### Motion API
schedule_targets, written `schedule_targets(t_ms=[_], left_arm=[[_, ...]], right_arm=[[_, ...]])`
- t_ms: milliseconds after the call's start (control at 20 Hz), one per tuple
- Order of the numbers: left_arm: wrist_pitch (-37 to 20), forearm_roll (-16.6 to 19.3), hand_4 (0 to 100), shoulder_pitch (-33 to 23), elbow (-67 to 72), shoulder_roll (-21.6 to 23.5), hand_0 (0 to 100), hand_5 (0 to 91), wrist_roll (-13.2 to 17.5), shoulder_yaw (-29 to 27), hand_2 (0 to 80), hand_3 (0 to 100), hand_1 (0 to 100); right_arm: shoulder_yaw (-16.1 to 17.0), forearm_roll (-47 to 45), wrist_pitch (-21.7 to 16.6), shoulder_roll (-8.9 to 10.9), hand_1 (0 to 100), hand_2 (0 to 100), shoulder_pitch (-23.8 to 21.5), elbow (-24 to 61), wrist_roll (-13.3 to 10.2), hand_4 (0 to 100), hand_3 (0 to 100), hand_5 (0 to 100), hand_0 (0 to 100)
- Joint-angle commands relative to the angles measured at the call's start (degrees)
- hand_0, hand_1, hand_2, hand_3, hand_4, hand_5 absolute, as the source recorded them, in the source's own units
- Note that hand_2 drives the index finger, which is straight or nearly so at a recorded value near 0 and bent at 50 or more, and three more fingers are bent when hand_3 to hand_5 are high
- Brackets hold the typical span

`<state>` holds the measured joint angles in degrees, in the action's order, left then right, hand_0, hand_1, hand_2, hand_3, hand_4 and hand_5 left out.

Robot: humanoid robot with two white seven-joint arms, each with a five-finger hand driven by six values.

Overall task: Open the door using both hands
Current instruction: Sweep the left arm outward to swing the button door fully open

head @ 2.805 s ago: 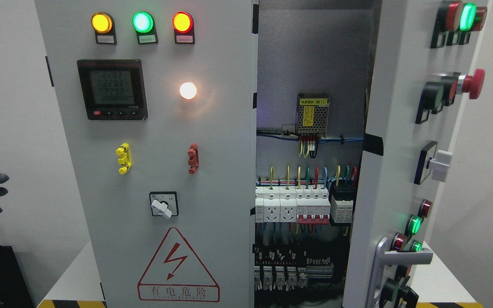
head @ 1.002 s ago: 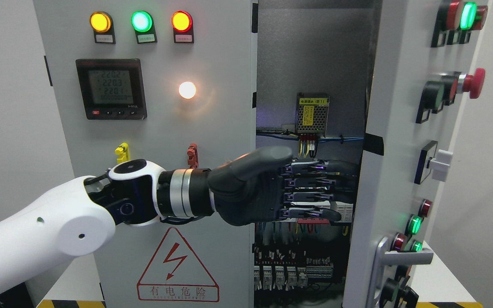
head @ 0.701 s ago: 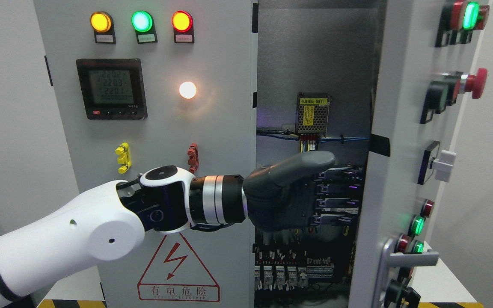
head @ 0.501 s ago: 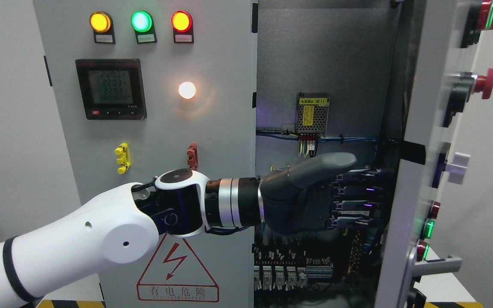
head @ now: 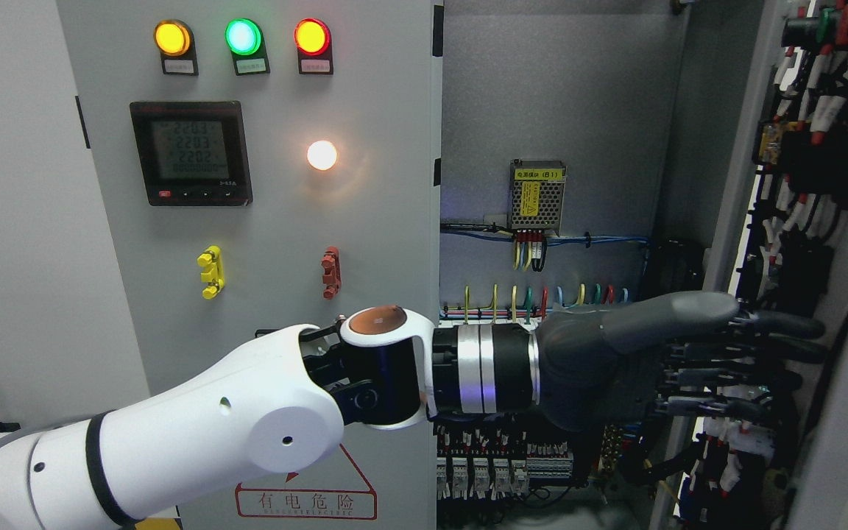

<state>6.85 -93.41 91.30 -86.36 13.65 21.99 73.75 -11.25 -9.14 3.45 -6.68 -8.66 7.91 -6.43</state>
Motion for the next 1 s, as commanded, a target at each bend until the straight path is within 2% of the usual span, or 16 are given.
schedule_targets(t_ms=[0, 250, 351, 952], left_arm=[[0.00, 0.87, 0, 0.54, 0.22, -10.13, 12, 0.0, -3.61, -1.42, 0.0, 0, 39], [0.00, 0.95, 0, 2.03, 0.66, -15.57, 12, 0.0, -8.00, -1.86, 0.0, 0, 39], [0.00, 0.95, 0, 2.65, 2.50, -17.42, 12, 0.0, -8.54, -1.77, 0.0, 0, 39], [-0.09, 1.48, 0, 3.09, 2.42, -18.05, 12, 0.0, -9.86, -1.33, 0.0, 0, 39]], right_arm=[[0.00, 0.00, -0.02, 0.00, 39, 0, -0.04, 0.00, 0.02, 0, 0, 0, 12], [0.00, 0.00, -0.02, 0.00, 39, 0, -0.04, 0.00, 0.02, 0, 0, 0, 12], [0.00, 0.00, -0.02, 0.00, 39, 0, -0.04, 0.00, 0.02, 0, 0, 0, 12], [0.00, 0.00, -0.02, 0.00, 39, 0, -0.04, 0.00, 0.02, 0, 0, 0, 12]])
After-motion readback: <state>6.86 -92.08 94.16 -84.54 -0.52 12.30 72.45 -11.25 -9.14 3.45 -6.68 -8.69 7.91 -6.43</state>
